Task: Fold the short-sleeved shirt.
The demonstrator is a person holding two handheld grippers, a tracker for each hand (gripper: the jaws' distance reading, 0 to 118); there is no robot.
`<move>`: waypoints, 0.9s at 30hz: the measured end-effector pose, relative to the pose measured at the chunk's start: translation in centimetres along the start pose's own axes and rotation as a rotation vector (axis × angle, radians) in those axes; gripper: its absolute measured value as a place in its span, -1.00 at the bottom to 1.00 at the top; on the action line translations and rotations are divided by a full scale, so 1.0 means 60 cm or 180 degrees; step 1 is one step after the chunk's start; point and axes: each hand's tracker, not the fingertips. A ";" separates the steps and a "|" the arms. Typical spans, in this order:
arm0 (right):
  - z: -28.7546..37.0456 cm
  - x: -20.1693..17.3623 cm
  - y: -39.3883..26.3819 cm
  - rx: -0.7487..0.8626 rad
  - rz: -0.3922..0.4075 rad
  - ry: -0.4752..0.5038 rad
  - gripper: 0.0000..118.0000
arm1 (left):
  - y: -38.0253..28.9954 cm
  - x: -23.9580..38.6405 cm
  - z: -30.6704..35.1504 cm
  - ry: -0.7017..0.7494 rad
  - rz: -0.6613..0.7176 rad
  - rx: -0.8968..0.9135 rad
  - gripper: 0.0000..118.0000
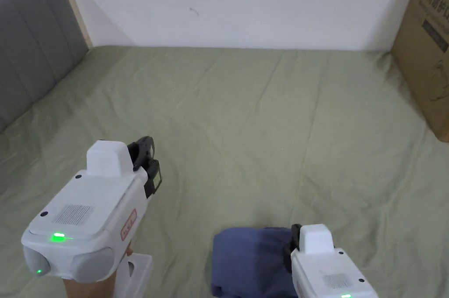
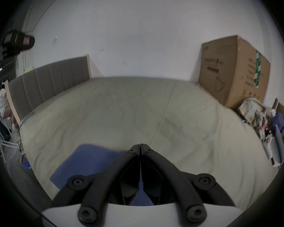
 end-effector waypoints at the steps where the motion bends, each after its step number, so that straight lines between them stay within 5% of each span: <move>1: -0.012 -0.006 -0.013 -0.0069 0.0021 0.0001 -1.00 | -0.006 -0.003 -0.002 -0.0023 0.0018 -0.0033 -1.00; 11: -0.062 -0.026 -0.071 -0.0364 0.0077 -0.0180 -1.00 | -0.068 -0.013 -0.044 -0.0300 0.0386 -0.0679 -0.94; 14: -0.061 -0.026 -0.070 -0.0386 0.0027 -0.0194 -1.00 | -0.105 -0.014 -0.083 -0.0571 0.0888 -0.1356 -0.44; 16: -0.059 -0.023 -0.074 -0.0368 0.0010 -0.0179 -1.00 | -0.142 -0.009 -0.110 -0.0701 0.1142 -0.1831 -0.35; 19: -0.057 -0.020 -0.073 -0.0366 0.0000 -0.0162 -1.00 | -0.196 0.015 -0.138 -0.0885 0.1421 -0.2370 0.40; 21: -0.056 -0.019 -0.073 -0.0371 -0.0006 -0.0150 -1.00 | -0.227 0.024 -0.156 -0.1046 0.1530 -0.2594 0.70; 27: -0.053 -0.016 -0.074 -0.0357 -0.0037 -0.0129 -1.00 | -0.292 0.039 -0.202 -0.1141 0.1658 -0.2961 0.69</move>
